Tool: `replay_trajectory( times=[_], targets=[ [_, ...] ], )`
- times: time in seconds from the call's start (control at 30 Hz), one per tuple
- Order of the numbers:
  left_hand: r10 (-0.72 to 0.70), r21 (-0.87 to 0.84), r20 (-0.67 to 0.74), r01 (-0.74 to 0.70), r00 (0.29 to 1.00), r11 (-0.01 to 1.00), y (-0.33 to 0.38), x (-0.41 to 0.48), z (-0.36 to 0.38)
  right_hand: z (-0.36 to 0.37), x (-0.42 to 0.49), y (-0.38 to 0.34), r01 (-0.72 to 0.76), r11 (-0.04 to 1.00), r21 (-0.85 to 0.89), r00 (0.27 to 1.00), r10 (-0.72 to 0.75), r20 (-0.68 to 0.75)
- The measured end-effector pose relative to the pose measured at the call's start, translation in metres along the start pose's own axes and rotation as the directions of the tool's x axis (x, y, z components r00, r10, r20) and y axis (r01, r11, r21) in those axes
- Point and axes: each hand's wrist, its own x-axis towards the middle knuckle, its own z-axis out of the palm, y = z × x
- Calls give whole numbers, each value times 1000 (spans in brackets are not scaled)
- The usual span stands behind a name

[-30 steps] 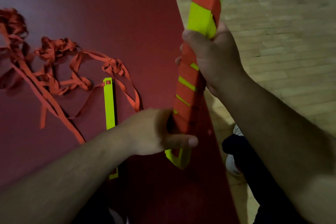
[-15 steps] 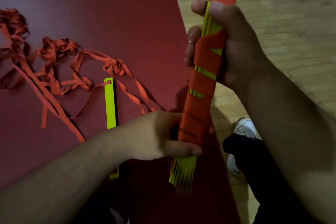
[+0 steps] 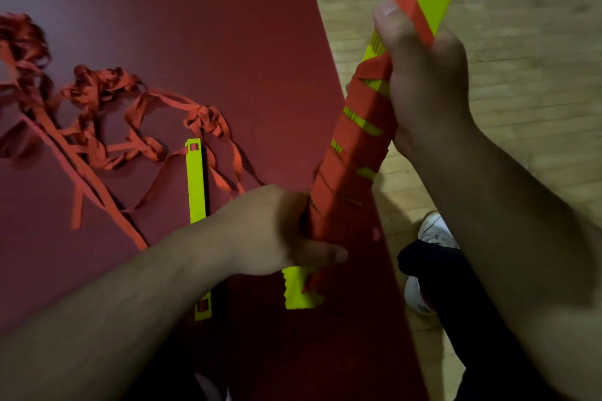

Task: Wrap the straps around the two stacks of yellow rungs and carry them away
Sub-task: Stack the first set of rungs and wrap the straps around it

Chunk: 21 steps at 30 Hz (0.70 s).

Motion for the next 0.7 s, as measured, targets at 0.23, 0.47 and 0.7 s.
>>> replay_trajectory(
  times=[0.23,0.47,0.7],
  targets=[
    [226,-576,161,-94,961,812,13,-10,-4,-9,1,-8,-465,754,464,729,28,684],
    [161,-451,134,-84,978,888,7,-5,5,-5,-2,-13,-377,859,348,833,149,534],
    [44,-249,158,-3,986,969,3,-3,7,6,3,0,-184,982,30,976,179,120]
  ],
)
